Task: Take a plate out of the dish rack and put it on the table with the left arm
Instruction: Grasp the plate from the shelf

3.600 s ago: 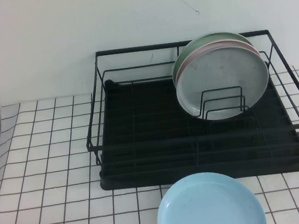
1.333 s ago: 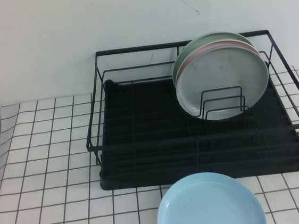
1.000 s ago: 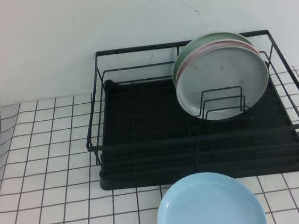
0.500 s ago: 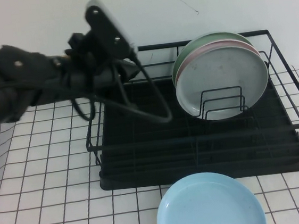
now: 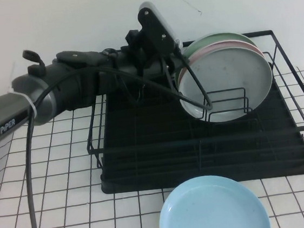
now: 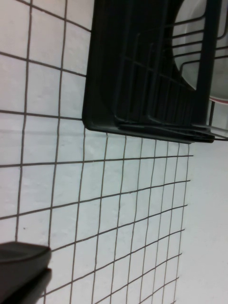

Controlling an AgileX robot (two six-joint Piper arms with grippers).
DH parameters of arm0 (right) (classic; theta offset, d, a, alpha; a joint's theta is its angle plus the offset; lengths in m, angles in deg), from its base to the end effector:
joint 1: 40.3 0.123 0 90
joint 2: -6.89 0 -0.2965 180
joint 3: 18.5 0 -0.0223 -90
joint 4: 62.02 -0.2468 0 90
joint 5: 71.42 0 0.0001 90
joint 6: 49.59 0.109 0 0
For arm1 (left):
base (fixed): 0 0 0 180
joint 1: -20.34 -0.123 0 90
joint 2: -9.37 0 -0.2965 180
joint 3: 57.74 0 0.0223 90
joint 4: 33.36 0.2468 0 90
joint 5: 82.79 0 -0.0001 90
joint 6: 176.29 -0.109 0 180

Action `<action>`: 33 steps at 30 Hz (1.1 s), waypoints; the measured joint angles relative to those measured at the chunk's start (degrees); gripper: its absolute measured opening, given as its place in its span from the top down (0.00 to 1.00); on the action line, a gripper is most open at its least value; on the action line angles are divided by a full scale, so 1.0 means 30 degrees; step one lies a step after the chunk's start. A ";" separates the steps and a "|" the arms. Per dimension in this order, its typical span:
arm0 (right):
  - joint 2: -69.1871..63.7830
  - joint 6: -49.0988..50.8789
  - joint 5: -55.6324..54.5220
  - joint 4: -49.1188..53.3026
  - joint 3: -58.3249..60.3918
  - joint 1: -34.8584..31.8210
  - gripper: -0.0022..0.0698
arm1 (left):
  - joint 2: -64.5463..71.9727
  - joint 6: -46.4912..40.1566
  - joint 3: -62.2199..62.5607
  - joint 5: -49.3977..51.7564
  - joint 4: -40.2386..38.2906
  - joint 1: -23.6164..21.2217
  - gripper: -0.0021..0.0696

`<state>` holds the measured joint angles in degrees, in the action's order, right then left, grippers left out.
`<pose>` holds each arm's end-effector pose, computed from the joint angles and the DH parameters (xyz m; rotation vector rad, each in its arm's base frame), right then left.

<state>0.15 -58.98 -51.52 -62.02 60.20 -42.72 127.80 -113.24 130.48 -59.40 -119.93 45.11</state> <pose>0.0548 -0.0023 0.1707 -0.1119 1.8375 -0.1444 0.4117 -0.2377 0.2824 1.1269 1.5678 -0.3276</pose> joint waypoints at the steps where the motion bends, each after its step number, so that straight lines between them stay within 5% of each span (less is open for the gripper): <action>1: 0.0000 0.0000 0.0000 0.0000 0.0000 0.0000 0.97 | 0.0042 -0.1095 0.0000 0.0437 -0.0804 0.0000 0.95; 5: 0.0000 0.0000 0.0000 0.0000 0.0000 0.0000 0.97 | 0.0237 -0.4049 0.0046 0.1543 -0.2659 0.0000 0.85; 10: 0.0000 0.0000 0.0000 0.0000 0.0000 0.0000 0.97 | 0.0238 -0.4874 0.0125 0.1748 -0.3416 0.0032 0.60; 14: 0.0000 0.0000 0.0000 0.0000 0.0000 0.0000 0.97 | 0.0532 -0.5978 0.0125 0.1790 -0.3461 0.0032 0.50; 33: 0.0000 0.0000 0.0000 0.0000 0.0000 0.0000 0.97 | 0.2424 -0.9622 0.0243 0.1634 -0.3805 0.0032 0.73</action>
<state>0.15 -58.98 -51.52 -62.02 60.20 -42.72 135.07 -142.11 131.21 -54.50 -131.35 45.21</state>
